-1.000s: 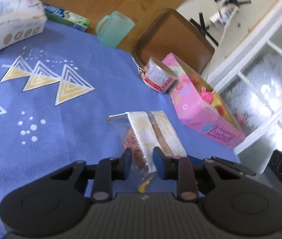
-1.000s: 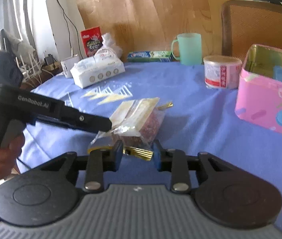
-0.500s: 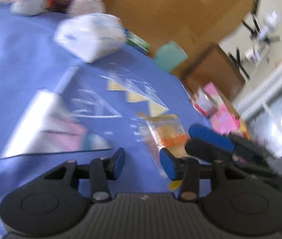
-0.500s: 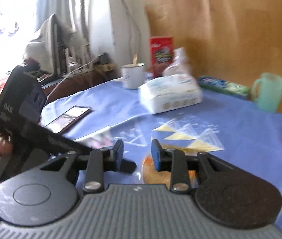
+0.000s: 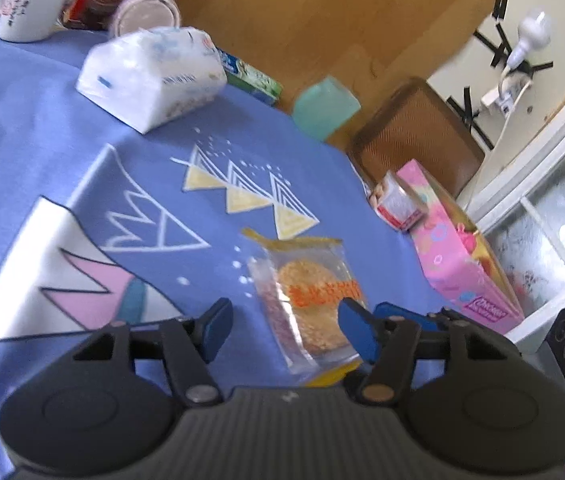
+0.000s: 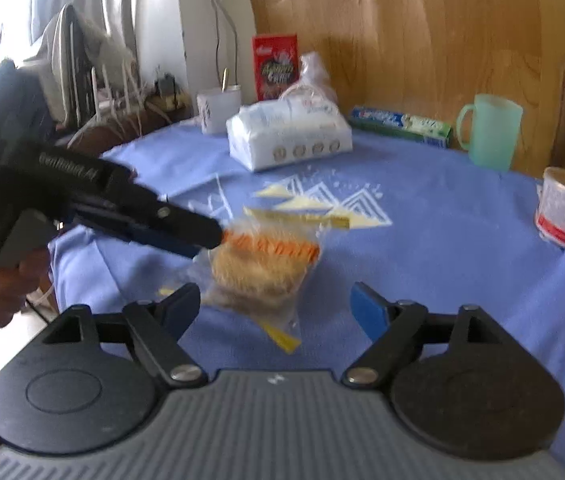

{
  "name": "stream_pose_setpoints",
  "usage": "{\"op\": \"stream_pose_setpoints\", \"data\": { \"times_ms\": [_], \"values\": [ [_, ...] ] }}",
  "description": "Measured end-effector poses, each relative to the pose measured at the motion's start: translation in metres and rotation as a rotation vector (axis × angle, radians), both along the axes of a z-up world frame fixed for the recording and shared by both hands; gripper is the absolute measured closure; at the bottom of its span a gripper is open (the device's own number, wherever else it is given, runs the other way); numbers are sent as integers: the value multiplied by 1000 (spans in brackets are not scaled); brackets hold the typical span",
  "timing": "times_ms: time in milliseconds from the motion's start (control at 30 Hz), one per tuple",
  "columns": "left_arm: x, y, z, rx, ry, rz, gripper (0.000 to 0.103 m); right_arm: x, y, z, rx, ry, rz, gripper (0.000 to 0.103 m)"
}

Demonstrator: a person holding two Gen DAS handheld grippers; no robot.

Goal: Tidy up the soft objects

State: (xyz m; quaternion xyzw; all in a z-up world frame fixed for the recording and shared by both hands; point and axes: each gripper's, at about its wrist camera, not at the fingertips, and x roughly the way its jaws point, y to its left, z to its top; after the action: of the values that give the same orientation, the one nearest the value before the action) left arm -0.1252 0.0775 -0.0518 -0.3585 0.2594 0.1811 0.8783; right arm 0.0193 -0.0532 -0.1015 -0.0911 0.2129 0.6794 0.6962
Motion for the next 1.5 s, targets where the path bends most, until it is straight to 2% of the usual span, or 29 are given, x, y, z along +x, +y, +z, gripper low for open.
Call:
{"op": "stream_pose_setpoints", "data": {
  "times_ms": [133, 167, 233, 267, 400, 533, 633, 833, 933, 1033, 1100, 1200, 1300, 1433, 1500],
  "values": [
    [11, -10, -5, 29, 22, -23, 61, -4, 16, -4, -15, 13, 51, 19],
    [12, -12, -5, 26, 22, -20, 62, -6, 19, -6, -28, 19, 70, 25],
    [17, -16, 0, 42, 45, -9, 62, -13, 19, -6, -17, -30, 39, 31],
    [22, -19, 3, 60, 55, -9, 62, -13, 17, -6, -14, -41, 24, 39],
    [50, -33, 23, 121, 46, -73, 62, 8, -8, -2, 59, -7, -59, 40],
    [107, -56, 54, 205, 4, -184, 62, 37, -49, 13, 165, -53, -216, 40],
    [162, -78, 69, 265, -22, -285, 62, 70, -81, 20, 216, -49, -338, 40],
    [278, -129, 67, 297, -36, -430, 62, 149, -133, 17, 212, -26, -549, 40],
    [327, -147, 59, 321, -32, -444, 61, 190, -140, 8, 179, -15, -624, 40],
    [371, -154, 51, 369, -10, -403, 52, 231, -135, -1, 125, -24, -711, 39],
    [392, -151, 47, 379, 34, -367, 52, 251, -134, -7, 97, -32, -791, 39],
    [392, -146, 45, 352, 37, -340, 51, 258, -155, -14, 156, 13, -826, 39],
    [379, -151, 47, 425, 63, -310, 35, 245, -177, -16, 229, 49, -845, 39],
    [360, -161, 52, 490, 85, -309, 30, 219, -197, -14, 311, 94, -841, 39],
    [348, -167, 55, 517, 97, -306, 24, 204, -200, -8, 350, 96, -839, 38]
  ]
}}
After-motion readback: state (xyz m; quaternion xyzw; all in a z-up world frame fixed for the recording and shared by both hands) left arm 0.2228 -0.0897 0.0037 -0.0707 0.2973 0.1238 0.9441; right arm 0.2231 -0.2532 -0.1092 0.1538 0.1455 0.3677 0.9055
